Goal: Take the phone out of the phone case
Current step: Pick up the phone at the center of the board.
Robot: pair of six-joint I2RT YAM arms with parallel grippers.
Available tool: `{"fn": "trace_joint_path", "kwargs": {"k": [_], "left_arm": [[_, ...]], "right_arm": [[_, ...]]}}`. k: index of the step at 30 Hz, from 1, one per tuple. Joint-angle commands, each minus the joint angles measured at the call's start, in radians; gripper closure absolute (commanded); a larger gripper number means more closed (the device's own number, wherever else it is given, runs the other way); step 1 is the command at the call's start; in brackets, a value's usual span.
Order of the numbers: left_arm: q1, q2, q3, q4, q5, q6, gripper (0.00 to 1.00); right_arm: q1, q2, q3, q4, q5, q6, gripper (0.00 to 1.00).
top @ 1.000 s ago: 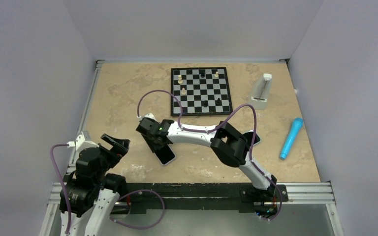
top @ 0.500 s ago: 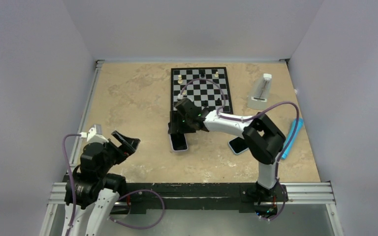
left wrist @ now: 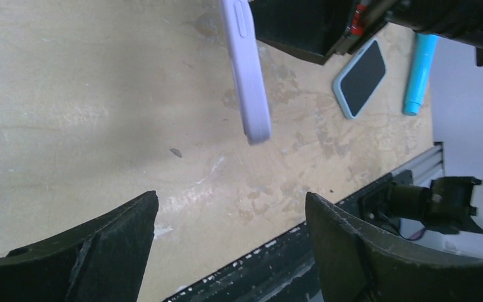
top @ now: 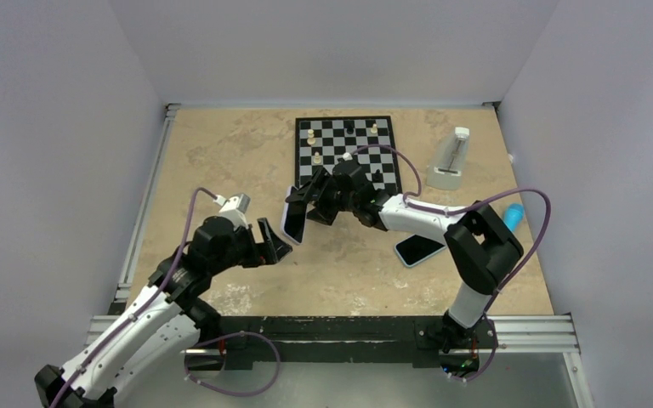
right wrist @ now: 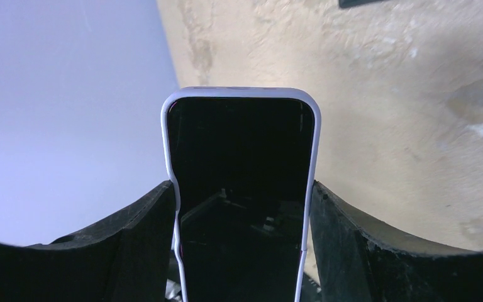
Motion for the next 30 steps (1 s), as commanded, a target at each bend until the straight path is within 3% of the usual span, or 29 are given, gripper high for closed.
{"fn": "trace_joint_path", "kwargs": {"k": [1, 8, 13, 17, 20, 21, 22, 24, 26, 30], "left_arm": [[-0.045, 0.077, 0.012, 0.141, -0.173, 0.046, 0.15], [-0.066, 0.111, -0.033, 0.297, -0.216, 0.046, 0.28], [-0.085, 0.184, -0.002, 0.307, -0.222, 0.054, 0.41], [-0.089, 0.197, 0.002, 0.294, -0.227, 0.044, 0.60], [-0.088, 0.175, 0.006, 0.268, -0.226, 0.047, 0.83], [-0.088, 0.164, 0.011, 0.251, -0.227, 0.053, 0.92], [-0.088, 0.149, 0.019, 0.231, -0.223, 0.062, 0.98], [-0.088, 0.110, 0.050, 0.179, -0.200, 0.099, 1.00], [-0.086, 0.063, 0.071, 0.140, -0.150, 0.162, 1.00], [-0.074, 0.020, 0.146, 0.018, -0.015, 0.286, 1.00]], "right_arm": [[0.011, -0.052, -0.034, 0.174, -0.075, 0.160, 1.00], [0.048, -0.080, -0.081, 0.183, -0.059, 0.221, 1.00], [0.085, -0.085, -0.073, 0.170, -0.021, 0.258, 1.00], [0.115, -0.104, -0.056, 0.123, 0.046, 0.251, 1.00], [0.138, -0.127, -0.058, 0.122, 0.096, 0.202, 1.00], [0.141, -0.134, -0.063, 0.145, 0.089, 0.156, 0.95], [0.140, -0.143, -0.070, 0.164, 0.076, 0.089, 0.81], [0.139, -0.164, -0.085, 0.191, 0.032, -0.090, 0.43], [0.139, -0.199, -0.099, 0.185, -0.040, -0.331, 0.20], [0.134, -0.343, -0.181, 0.108, -0.089, -0.673, 0.10]]}}
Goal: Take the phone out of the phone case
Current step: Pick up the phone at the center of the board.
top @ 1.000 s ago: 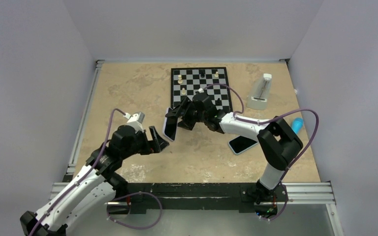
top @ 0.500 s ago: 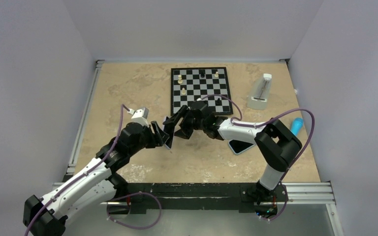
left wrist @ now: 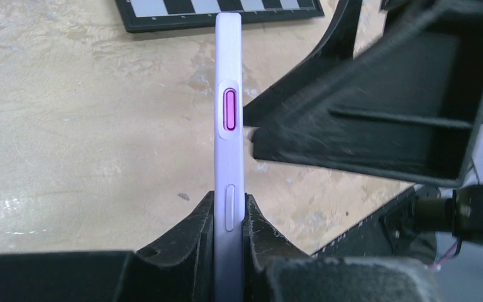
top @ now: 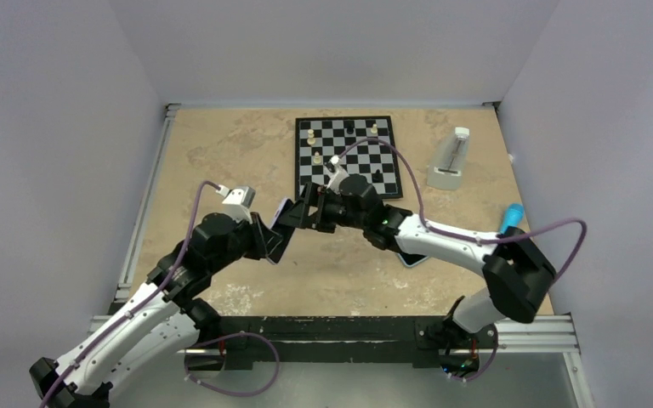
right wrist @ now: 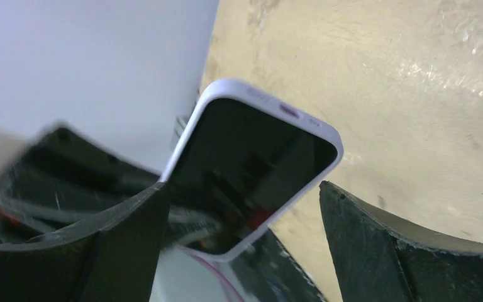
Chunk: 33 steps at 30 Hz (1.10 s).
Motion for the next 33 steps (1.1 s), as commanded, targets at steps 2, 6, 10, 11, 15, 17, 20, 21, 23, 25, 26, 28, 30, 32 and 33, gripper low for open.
{"fn": "trace_joint_path", "kwargs": {"k": [2, 6, 10, 11, 15, 17, 20, 21, 23, 25, 26, 28, 30, 32, 33], "left_arm": [[0.014, -0.036, 0.146, -0.182, 0.198, 0.216, 1.00], [0.017, -0.042, 0.163, -0.204, 0.376, 0.321, 1.00], [0.018, -0.017, 0.195, -0.213, 0.618, 0.377, 1.00], [0.019, -0.010, 0.201, -0.212, 0.660, 0.383, 1.00], [0.018, 0.004, 0.225, -0.202, 0.778, 0.381, 1.00], [0.018, 0.010, 0.235, -0.203, 0.824, 0.391, 1.00], [0.019, 0.014, 0.251, -0.214, 0.849, 0.403, 1.00], [0.018, 0.015, 0.256, -0.216, 0.858, 0.407, 1.00], [0.019, 0.021, 0.267, -0.221, 0.882, 0.415, 1.00], [0.018, 0.032, 0.279, -0.241, 0.900, 0.429, 1.00], [0.019, 0.037, 0.283, -0.250, 0.904, 0.434, 1.00], [0.017, 0.042, 0.288, -0.259, 0.906, 0.439, 1.00], [0.019, 0.034, 0.290, -0.262, 0.878, 0.428, 1.00], [0.018, 0.013, 0.295, -0.256, 0.780, 0.392, 0.97], [0.019, -0.010, 0.295, -0.247, 0.721, 0.368, 0.76]], "right_arm": [[-0.001, -0.262, -0.131, -0.021, -0.097, -0.589, 0.09], [-0.003, -0.376, -0.118, -0.171, -0.190, -0.806, 0.09], [-0.003, -0.411, -0.090, -0.265, -0.342, -0.924, 0.11], [-0.002, -0.419, -0.098, -0.258, -0.371, -0.927, 0.12], [-0.003, -0.415, -0.116, -0.196, -0.602, -0.922, 0.17], [-0.001, -0.394, -0.121, -0.152, -0.718, -0.901, 0.23], [0.014, -0.359, -0.117, -0.134, -0.797, -0.897, 0.31], [0.018, -0.348, -0.114, -0.139, -0.803, -0.899, 0.34], [0.020, -0.333, -0.118, -0.121, -0.808, -0.888, 0.37], [0.023, -0.319, -0.119, -0.080, -0.822, -0.864, 0.47], [0.024, -0.310, -0.121, -0.047, -0.830, -0.843, 0.53], [0.030, -0.294, -0.121, 0.008, -0.841, -0.806, 0.71], [0.031, -0.281, -0.122, 0.053, -0.840, -0.775, 0.95], [0.031, -0.279, -0.135, 0.087, -0.773, -0.742, 1.00], [0.031, -0.284, -0.150, 0.111, -0.732, -0.720, 1.00]]}}
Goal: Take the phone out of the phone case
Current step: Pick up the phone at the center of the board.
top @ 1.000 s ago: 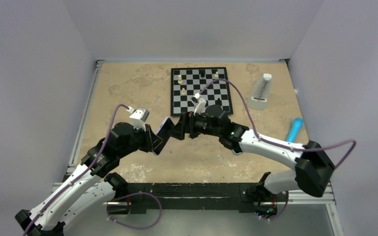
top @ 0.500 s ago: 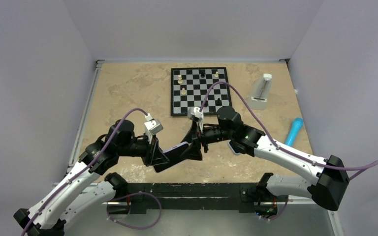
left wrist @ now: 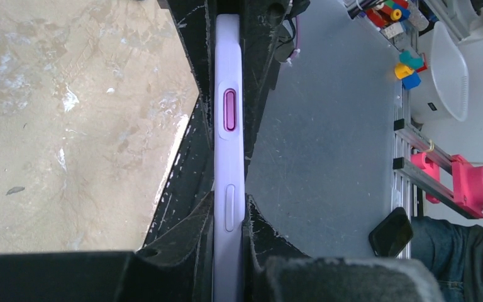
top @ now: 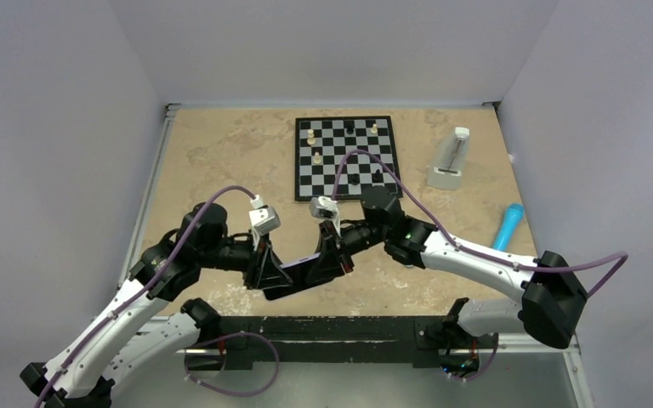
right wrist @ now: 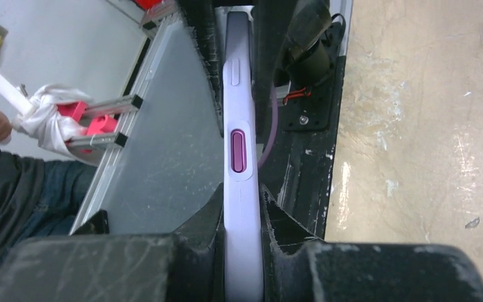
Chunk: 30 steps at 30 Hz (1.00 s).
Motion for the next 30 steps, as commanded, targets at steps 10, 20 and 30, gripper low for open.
{"fn": "trace_joint_path", "kwargs": {"k": [10, 20, 30], "left_arm": [[0.005, -0.360, -0.092, 0.038, -0.997, -0.640, 0.21], [0.003, -0.486, -0.410, 0.624, -0.858, -0.808, 0.22], [0.004, -0.306, -0.528, 1.080, -0.839, -0.900, 0.43]], "right_arm": [[-0.002, -0.118, -0.201, 0.538, 0.542, 0.504, 1.00], [-0.004, -0.059, -0.276, 0.825, 0.703, 0.867, 1.00], [0.044, 0.048, -0.295, 1.058, 0.761, 1.111, 1.00]]}}
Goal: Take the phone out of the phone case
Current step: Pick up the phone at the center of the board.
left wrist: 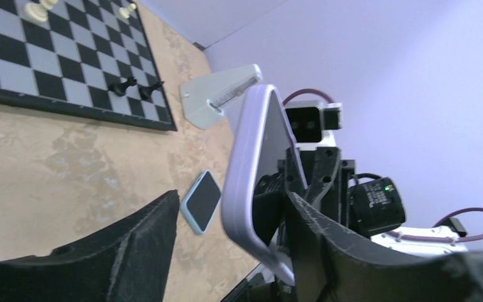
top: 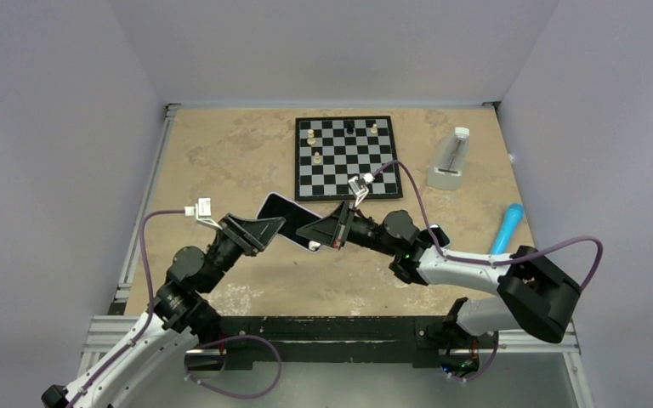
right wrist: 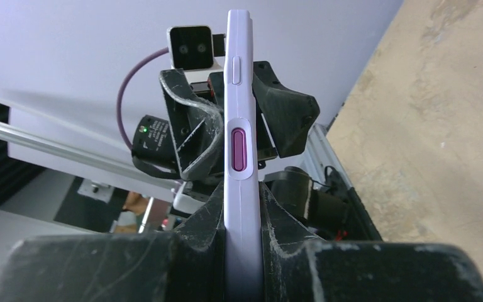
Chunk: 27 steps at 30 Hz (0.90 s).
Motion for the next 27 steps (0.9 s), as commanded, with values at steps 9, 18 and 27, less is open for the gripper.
{"fn": "trace_joint_path", "kwargs": {"k": [9, 18, 27], "left_arm": [[0.003, 0.085, 0.012, 0.262, -0.027, -0.032, 0.55], [0.002, 0.122, 0.046, 0.320, 0.034, 0.025, 0.80], [0.067, 0.043, 0.125, 0.123, 0.259, 0.100, 1.00]], "right_arm": [[0.050, -0.039, -0.001, 0.183, 0.120, 0.100, 1.00], [0.063, -0.045, 0.025, 0.173, 0.085, 0.053, 1.00], [-0.019, -0.164, 0.131, -0.248, -0.291, -0.347, 0.39]]}}
